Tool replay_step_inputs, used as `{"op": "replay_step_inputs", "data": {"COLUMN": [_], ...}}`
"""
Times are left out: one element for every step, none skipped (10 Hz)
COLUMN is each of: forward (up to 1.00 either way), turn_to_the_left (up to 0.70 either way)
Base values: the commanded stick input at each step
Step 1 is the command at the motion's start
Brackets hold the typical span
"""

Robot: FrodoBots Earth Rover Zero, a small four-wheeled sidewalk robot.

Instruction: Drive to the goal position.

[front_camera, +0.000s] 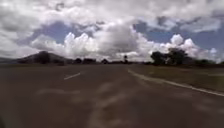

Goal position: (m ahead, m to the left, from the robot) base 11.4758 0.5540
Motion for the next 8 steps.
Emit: {"op": "replay_step_inputs", "data": {"forward": [1.0,1.0,1.0,1.0,1.0,1.0,1.0,1.0], "turn_to_the_left": [0.0,0.0,0.0,0.0,0.0,0.0,0.0,0.0]}}
